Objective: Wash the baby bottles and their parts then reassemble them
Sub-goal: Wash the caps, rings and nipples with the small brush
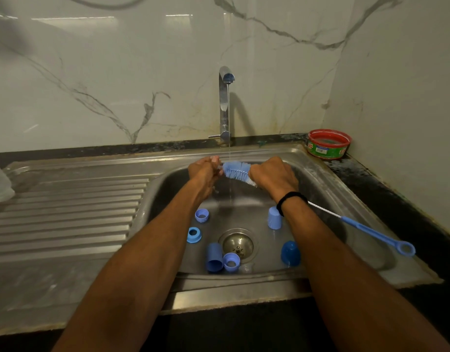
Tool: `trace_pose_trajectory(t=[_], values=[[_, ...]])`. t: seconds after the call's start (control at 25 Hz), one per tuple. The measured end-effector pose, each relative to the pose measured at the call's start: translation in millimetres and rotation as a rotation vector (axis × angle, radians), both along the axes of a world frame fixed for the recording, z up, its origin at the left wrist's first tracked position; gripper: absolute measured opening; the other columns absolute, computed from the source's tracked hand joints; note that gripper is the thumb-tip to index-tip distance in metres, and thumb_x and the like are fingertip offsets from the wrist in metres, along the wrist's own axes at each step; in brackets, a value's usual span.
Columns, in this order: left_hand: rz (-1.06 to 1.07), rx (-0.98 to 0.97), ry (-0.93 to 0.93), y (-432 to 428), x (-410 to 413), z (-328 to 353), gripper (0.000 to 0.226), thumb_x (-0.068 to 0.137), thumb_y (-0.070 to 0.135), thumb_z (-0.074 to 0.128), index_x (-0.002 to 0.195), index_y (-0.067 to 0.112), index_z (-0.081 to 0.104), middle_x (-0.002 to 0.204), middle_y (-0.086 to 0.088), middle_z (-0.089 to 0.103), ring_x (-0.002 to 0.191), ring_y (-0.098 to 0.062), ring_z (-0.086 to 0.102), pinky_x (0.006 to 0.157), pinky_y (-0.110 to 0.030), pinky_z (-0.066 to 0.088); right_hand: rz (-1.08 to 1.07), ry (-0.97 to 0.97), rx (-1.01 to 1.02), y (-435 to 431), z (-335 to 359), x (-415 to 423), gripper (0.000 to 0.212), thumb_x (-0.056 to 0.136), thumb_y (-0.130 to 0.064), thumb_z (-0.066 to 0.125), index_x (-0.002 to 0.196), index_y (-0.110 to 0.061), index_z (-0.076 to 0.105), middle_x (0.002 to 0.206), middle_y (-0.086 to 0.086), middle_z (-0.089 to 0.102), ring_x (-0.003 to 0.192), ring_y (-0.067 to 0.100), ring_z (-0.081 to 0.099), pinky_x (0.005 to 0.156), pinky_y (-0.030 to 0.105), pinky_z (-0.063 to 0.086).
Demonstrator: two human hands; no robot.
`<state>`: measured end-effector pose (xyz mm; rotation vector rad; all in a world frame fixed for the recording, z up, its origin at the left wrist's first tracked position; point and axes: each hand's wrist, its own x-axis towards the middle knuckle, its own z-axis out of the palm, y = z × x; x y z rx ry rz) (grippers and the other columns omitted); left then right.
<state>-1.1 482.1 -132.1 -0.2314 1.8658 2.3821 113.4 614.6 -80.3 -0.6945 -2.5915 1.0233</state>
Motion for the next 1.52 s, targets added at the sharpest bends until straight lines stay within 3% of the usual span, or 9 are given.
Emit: trace_pose_trajectory(t=[0.16, 0.32, 0.48, 0.64, 0.8, 0.96, 1.08, 1.16, 1.52], values=[[-0.148, -0.030, -0.003, -5, 3, -5, 0.014, 0.098, 0.005, 0.060, 0.103, 0.011, 0.071, 0.107, -0.013, 0.071, 0.094, -0.021, 0.065, 0.088, -0.034, 0.061, -0.040, 0.056, 0.031, 3, -1, 0, 0.021, 0.084, -0.031, 0.059, 0.087, -0.010, 0.062, 0.080, 0.007, 0.060, 0.069, 0.022, 0.056, 0.061, 0.027, 0.039], [-0.189, -0.139, 0.050, 14, 10, 1, 0.016, 0.096, 0.002, 0.062, 0.091, 0.014, 0.071, 0.096, -0.009, 0.073, 0.097, -0.023, 0.068, 0.094, -0.039, 0.058, 0.016, 0.064, 0.059, -2, -9, -2, 0.022, 0.083, -0.032, 0.062, 0.087, -0.011, 0.065, 0.078, 0.006, 0.060, 0.073, 0.022, 0.057, 0.048, 0.021, 0.031], [-0.108, -0.330, 0.166, 9, 6, -12, 0.006, 0.094, 0.009, 0.068, 0.097, 0.012, 0.071, 0.089, -0.002, 0.070, 0.093, -0.019, 0.068, 0.076, -0.025, 0.057, 0.011, 0.098, 0.077, -3, -10, -3, 0.023, 0.087, -0.034, 0.062, 0.089, -0.011, 0.064, 0.075, 0.003, 0.057, 0.066, 0.016, 0.053, 0.046, 0.020, 0.029], [-0.208, -0.508, 0.354, 10, 6, -11, 0.015, 0.090, 0.010, 0.073, 0.104, 0.008, 0.073, 0.097, -0.004, 0.074, 0.093, -0.015, 0.071, 0.082, -0.028, 0.058, 0.009, 0.096, 0.136, -7, -15, -4, 0.028, 0.089, -0.036, 0.062, 0.097, -0.010, 0.068, 0.079, 0.002, 0.060, 0.068, 0.015, 0.054, 0.049, 0.021, 0.033], [-0.141, -0.412, 0.326, 13, 10, -5, 0.007, 0.090, 0.013, 0.072, 0.085, 0.009, 0.074, 0.080, -0.004, 0.073, 0.072, -0.009, 0.068, 0.063, -0.020, 0.055, -0.020, 0.131, 0.136, -5, -14, -4, 0.031, 0.090, -0.037, 0.062, 0.104, -0.010, 0.069, 0.084, 0.004, 0.059, 0.075, 0.019, 0.055, 0.048, 0.020, 0.033], [-0.251, -0.215, 0.164, 13, 12, -3, 0.010, 0.091, 0.008, 0.068, 0.093, 0.000, 0.073, 0.087, -0.014, 0.076, 0.081, -0.022, 0.073, 0.079, -0.034, 0.062, -0.042, 0.126, 0.138, -6, -10, -3, 0.034, 0.090, -0.037, 0.065, 0.109, -0.009, 0.067, 0.092, 0.007, 0.064, 0.084, 0.022, 0.062, 0.058, 0.023, 0.042], [-0.186, -0.158, 0.135, 16, 9, 1, 0.008, 0.090, 0.005, 0.067, 0.086, 0.000, 0.073, 0.079, -0.011, 0.075, 0.078, -0.023, 0.071, 0.077, -0.031, 0.060, -0.040, 0.136, 0.123, -7, -7, -3, 0.030, 0.090, -0.035, 0.063, 0.103, -0.008, 0.067, 0.090, 0.007, 0.063, 0.085, 0.025, 0.064, 0.056, 0.022, 0.038], [-0.263, -0.086, 0.081, 18, 14, 1, 0.011, 0.091, 0.005, 0.065, 0.096, -0.002, 0.072, 0.085, -0.013, 0.075, 0.079, -0.020, 0.069, 0.080, -0.031, 0.059, -0.054, 0.127, 0.122, -8, -7, -1, 0.031, 0.090, -0.033, 0.063, 0.108, -0.008, 0.065, 0.098, 0.009, 0.065, 0.093, 0.027, 0.065, 0.064, 0.026, 0.042], [-0.164, -0.021, 0.012, 18, 14, 5, 0.008, 0.091, 0.003, 0.063, 0.088, -0.002, 0.069, 0.077, -0.015, 0.072, 0.072, -0.022, 0.065, 0.080, -0.035, 0.058, -0.025, 0.148, 0.137, -19, -5, 2, 0.030, 0.090, -0.033, 0.065, 0.107, -0.009, 0.065, 0.094, 0.007, 0.065, 0.083, 0.022, 0.061, 0.064, 0.029, 0.045]])
